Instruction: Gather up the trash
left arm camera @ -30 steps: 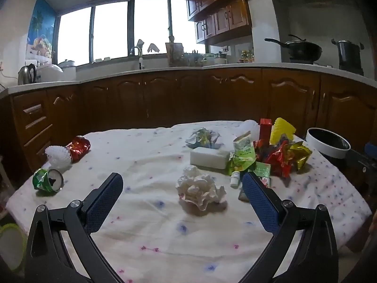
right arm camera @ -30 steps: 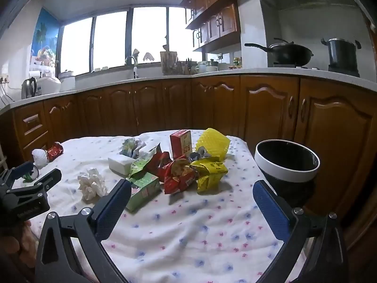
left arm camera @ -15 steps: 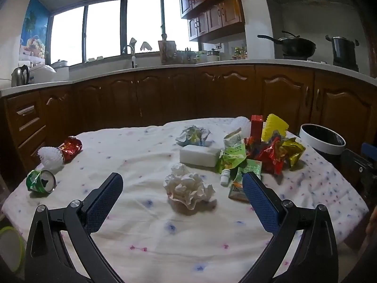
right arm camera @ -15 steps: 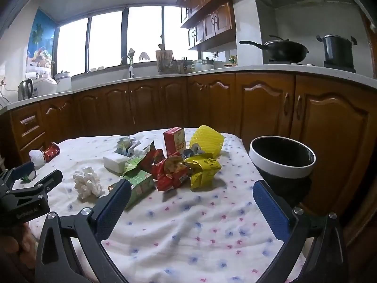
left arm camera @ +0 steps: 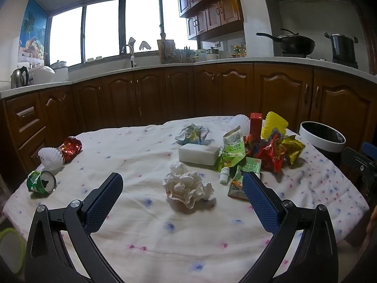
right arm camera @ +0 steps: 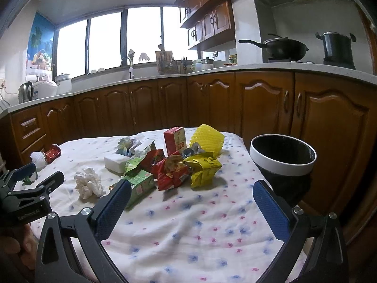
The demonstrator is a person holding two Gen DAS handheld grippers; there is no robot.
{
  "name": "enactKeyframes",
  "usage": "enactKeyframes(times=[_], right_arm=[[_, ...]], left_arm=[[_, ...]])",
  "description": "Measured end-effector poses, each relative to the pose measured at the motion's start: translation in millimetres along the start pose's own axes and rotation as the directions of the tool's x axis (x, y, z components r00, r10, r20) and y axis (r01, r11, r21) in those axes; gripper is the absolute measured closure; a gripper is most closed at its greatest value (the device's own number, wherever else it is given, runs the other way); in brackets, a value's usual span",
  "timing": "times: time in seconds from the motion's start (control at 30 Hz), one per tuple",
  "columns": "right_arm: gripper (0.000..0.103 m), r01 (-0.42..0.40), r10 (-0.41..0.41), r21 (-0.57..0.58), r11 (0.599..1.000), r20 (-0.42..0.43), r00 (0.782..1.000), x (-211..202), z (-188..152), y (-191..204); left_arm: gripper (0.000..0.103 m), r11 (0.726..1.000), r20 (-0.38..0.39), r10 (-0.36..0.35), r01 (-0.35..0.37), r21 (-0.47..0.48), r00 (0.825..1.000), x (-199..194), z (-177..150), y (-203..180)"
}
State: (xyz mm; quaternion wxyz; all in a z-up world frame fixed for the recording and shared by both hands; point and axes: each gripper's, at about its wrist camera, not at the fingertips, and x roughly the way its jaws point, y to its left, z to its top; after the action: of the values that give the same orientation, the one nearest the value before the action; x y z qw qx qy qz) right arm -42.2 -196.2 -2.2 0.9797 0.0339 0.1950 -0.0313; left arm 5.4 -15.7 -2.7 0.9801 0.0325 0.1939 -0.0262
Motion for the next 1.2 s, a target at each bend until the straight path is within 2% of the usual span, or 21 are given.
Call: enactKeyframes(times=[1.2], right_arm=[[0.000,0.002,-0.002,0.000,1.000,-0.001,1.000,0.3,0.6,1.8]], left_arm=[[0.000,1.000,-0.007,-0.003,0.003,-0.001,1.000,-2.6,-1.3,3.5]])
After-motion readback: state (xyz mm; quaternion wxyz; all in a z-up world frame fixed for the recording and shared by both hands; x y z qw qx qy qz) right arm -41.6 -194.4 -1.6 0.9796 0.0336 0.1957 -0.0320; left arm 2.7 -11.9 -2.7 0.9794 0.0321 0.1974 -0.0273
